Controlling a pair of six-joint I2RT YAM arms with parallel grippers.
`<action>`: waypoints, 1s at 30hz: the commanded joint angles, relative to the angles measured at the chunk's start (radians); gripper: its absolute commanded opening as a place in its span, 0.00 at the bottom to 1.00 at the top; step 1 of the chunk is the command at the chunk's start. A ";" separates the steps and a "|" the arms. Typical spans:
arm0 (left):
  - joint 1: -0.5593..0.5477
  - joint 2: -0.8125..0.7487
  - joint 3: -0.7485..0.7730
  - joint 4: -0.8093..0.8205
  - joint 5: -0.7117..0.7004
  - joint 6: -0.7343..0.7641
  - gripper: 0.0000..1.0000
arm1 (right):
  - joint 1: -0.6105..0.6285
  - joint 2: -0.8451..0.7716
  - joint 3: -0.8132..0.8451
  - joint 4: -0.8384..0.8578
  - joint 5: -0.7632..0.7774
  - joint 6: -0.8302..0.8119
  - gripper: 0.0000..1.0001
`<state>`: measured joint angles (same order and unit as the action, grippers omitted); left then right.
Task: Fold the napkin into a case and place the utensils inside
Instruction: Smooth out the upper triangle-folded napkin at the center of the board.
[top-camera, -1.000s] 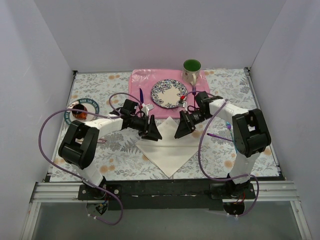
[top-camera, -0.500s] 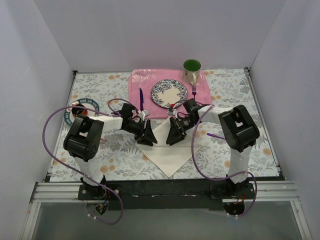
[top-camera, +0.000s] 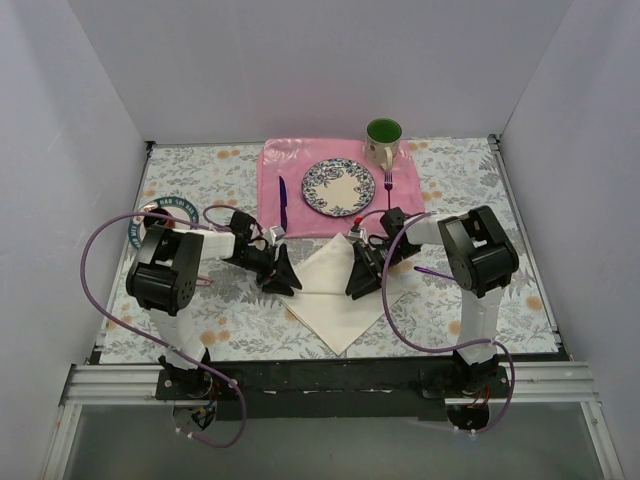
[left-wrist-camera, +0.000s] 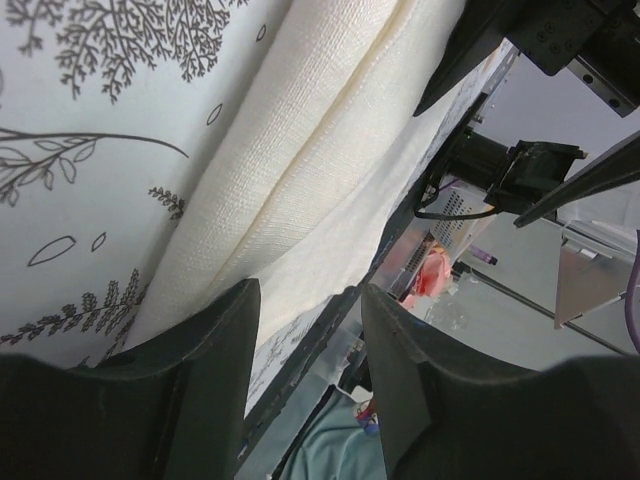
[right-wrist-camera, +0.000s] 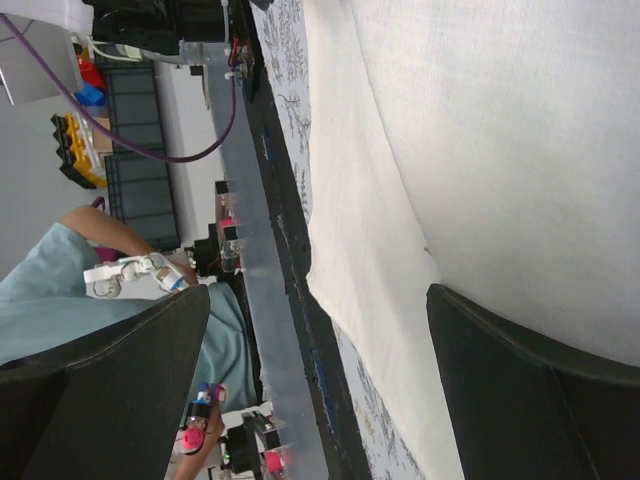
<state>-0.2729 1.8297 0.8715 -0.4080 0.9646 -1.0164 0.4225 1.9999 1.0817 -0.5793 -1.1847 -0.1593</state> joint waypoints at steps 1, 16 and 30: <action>0.021 0.009 0.001 -0.035 0.010 0.045 0.45 | -0.045 0.000 -0.031 -0.112 -0.016 -0.101 0.99; 0.052 -0.251 0.105 -0.124 0.034 0.114 0.42 | -0.080 -0.132 0.229 -0.178 0.112 -0.092 0.95; 0.078 -0.215 0.152 -0.330 -0.193 0.283 0.41 | -0.057 -0.079 0.453 -0.264 0.523 -0.262 0.63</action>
<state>-0.1802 1.6009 0.9867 -0.6399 0.8532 -0.8299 0.3458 1.9217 1.5948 -0.7776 -0.7540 -0.3332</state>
